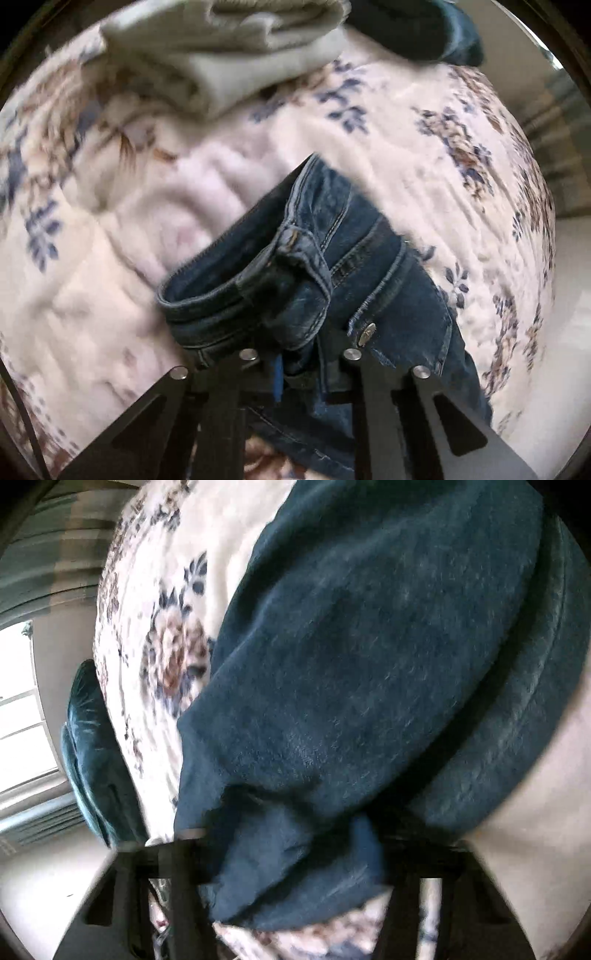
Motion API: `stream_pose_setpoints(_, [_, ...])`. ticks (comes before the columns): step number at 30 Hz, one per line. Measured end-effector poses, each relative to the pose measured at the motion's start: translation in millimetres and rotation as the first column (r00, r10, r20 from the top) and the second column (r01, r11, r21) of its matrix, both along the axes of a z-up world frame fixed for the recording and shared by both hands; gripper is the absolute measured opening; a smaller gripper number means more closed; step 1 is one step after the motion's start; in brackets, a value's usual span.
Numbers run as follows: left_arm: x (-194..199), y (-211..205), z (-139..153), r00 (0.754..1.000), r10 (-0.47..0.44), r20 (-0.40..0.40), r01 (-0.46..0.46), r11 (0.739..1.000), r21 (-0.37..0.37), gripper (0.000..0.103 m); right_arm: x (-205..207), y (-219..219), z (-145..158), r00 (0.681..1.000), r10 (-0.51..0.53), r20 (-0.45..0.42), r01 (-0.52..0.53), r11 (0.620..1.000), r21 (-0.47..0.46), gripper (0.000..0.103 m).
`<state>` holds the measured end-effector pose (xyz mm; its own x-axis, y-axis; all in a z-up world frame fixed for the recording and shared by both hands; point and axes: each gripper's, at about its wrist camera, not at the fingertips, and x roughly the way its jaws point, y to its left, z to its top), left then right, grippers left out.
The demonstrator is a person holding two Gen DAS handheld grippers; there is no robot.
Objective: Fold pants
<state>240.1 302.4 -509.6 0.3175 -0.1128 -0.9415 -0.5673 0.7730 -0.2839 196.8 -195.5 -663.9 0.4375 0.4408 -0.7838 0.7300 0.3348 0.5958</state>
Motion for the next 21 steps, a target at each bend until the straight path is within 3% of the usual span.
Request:
stream_pose_setpoints(1, [-3,1,4,1.0,-0.006,0.007,0.006,1.0,0.006,0.01,-1,-1,0,1.0,0.004,-0.017,-0.004,1.0,-0.025,0.016])
stream_pose_setpoints(3, [-13,4,12,1.0,-0.009,0.015,0.009,1.0,0.007,0.01,-8,1,8,1.0,0.004,0.003,-0.004,0.999,-0.049,0.01])
stream_pose_setpoints(5, [-25,11,16,1.0,0.001,0.013,-0.001,1.0,-0.004,0.01,-21,3,28,0.999,0.035,0.019,-0.033,0.994,-0.102,0.008])
stream_pose_setpoints(9, [-39,24,0,0.999,-0.004,-0.041,0.005,1.0,0.013,0.01,-54,12,48,0.998,0.062,-0.003,-0.061,0.992,-0.112,0.008])
stream_pose_setpoints(14, [-40,35,-37,0.996,0.007,-0.094,-0.009,1.0,-0.022,0.015,-76,16,20,0.99,0.107,-0.098,-0.115,0.99,-0.083,0.009])
stream_pose_setpoints(18, [-46,36,-24,0.996,0.012,-0.083,-0.015,0.999,-0.033,0.025,-82,1,8,0.986,0.124,-0.112,-0.127,0.992,-0.02,0.023])
stream_pose_setpoints(21, [-66,26,-2,0.997,-0.012,-0.075,0.014,1.0,0.025,0.031,-84,-7,26,0.985,0.142,-0.097,-0.148,0.987,-0.059,0.056])
